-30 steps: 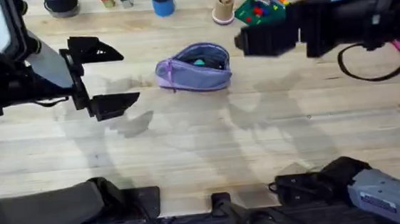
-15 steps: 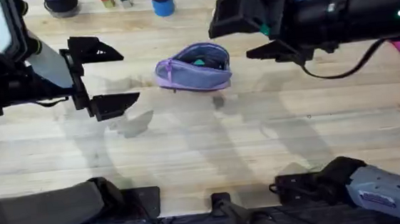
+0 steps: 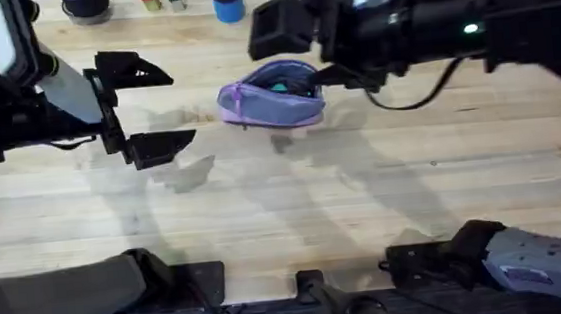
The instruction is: Unzip the bag, pick up the pens from the table one at a time and place them inside, then zip the bag closed.
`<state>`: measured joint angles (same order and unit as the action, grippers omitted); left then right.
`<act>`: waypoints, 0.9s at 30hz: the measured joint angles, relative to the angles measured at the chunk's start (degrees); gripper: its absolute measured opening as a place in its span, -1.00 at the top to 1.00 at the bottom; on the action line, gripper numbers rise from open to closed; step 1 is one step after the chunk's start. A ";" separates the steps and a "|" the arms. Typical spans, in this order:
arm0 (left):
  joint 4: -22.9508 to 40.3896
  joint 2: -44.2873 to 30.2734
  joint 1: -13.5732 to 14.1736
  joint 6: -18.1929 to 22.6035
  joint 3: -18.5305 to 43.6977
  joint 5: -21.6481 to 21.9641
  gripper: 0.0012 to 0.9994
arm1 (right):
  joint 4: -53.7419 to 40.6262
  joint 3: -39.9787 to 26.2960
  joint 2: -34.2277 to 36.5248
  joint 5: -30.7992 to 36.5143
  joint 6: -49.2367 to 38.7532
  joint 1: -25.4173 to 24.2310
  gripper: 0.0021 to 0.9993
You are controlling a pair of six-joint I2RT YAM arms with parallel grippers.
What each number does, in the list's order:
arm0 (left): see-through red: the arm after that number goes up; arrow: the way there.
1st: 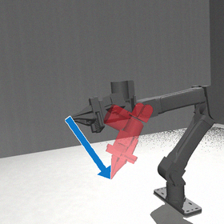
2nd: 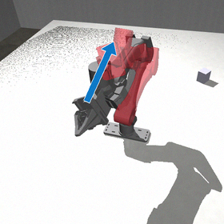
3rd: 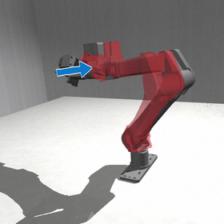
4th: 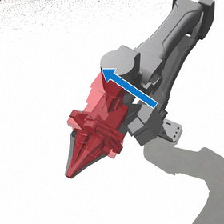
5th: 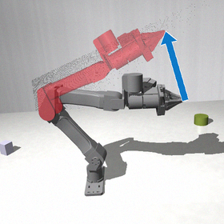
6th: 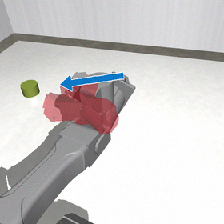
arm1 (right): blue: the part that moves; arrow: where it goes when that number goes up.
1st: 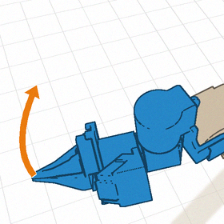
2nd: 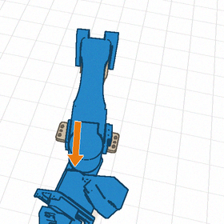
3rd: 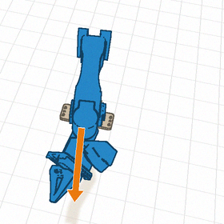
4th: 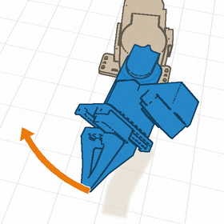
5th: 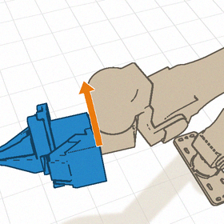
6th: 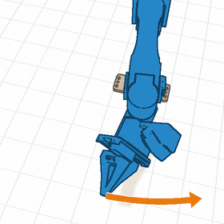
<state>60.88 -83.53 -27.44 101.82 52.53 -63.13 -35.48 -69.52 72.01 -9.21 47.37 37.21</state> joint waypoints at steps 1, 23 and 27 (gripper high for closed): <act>0.00 0.00 0.00 0.00 0.00 0.00 -0.99 | 0.70 0.00 0.54 0.97 0.02 0.87 -1.00; 0.00 0.00 0.00 0.02 0.00 0.00 -0.99 | 8.46 0.00 10.66 14.12 0.22 12.43 -1.00; 0.00 0.00 0.00 0.02 0.00 0.01 -0.99 | 9.23 0.00 11.65 14.36 0.22 12.43 -1.00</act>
<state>60.88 -83.53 -27.44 101.84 52.53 -63.12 -26.25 -69.52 83.66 5.15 47.59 49.65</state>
